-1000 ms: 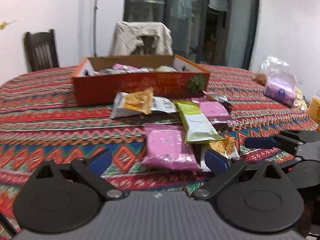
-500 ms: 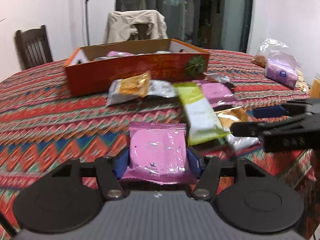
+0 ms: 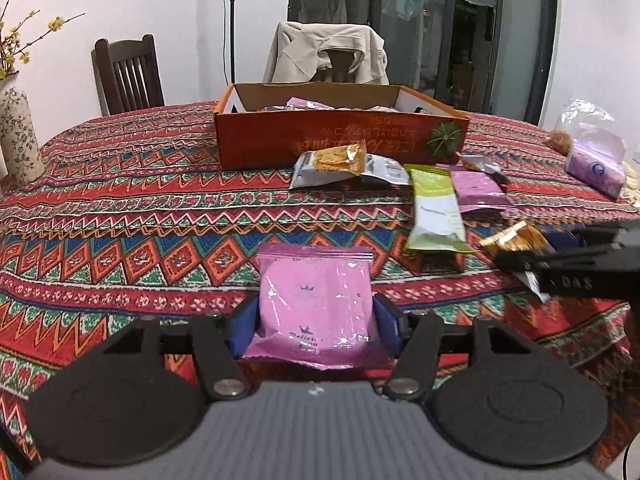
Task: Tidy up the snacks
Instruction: 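Grasp the pink packet with left tool while right tool grasps a pumpkin crisp packet, then carry both packets into the orange box and open both tools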
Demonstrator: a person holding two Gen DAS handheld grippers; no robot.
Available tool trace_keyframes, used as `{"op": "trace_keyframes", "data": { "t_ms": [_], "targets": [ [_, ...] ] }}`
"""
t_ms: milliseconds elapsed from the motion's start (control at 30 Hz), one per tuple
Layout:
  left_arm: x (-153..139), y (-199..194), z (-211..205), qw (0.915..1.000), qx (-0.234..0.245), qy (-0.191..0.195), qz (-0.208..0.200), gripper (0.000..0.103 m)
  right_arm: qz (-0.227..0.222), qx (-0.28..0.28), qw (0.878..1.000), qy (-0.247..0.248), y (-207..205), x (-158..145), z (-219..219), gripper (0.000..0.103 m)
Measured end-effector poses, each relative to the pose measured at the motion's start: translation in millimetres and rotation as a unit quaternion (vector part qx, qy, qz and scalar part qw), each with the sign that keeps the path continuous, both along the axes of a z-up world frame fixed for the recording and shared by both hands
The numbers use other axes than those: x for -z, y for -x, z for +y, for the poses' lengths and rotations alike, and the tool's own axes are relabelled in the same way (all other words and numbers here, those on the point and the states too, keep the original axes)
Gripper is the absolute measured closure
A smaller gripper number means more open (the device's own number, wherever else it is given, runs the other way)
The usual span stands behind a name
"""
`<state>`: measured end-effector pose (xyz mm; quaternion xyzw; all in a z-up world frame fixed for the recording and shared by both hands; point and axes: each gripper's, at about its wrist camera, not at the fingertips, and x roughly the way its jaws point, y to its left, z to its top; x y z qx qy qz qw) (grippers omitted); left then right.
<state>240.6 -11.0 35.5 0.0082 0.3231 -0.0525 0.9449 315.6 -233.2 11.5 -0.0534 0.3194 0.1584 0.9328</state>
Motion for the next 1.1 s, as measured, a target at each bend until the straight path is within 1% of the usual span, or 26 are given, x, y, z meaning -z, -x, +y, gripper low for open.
{"op": "trace_keyframes", "data": {
  "t_ms": [167, 300, 433, 633, 867, 1100],
  "targets": [
    [-4, 19, -7, 0.9999, 0.004, 0.010, 0.002, 0.041, 0.006, 0.006, 1.000, -0.013, 42, 0, -20, 0.058],
    [-8, 34, -11, 0.9999, -0.002, 0.017, 0.002, 0.041, 0.004, 0.006, 1.000, -0.021, 72, -2, -31, 0.058],
    [-13, 51, -13, 0.9998, -0.015, 0.016, -0.001, 0.041, -0.014, 0.001, 0.999, -0.030, 91, -10, -37, 0.058],
    [-27, 79, -11, 0.9991, -0.028, 0.019, -0.025, 0.041, -0.045, -0.015, 0.998, -0.047, 119, -26, -39, 0.058],
    [-35, 95, -12, 0.9986, -0.029, 0.019, -0.039, 0.041, -0.060, -0.023, 0.997, -0.049, 134, -33, -38, 0.058],
    [-42, 92, -11, 0.9982, -0.027, 0.023, -0.049, 0.041, -0.069, -0.020, 0.996, -0.057, 136, -37, -39, 0.058]
  ]
}}
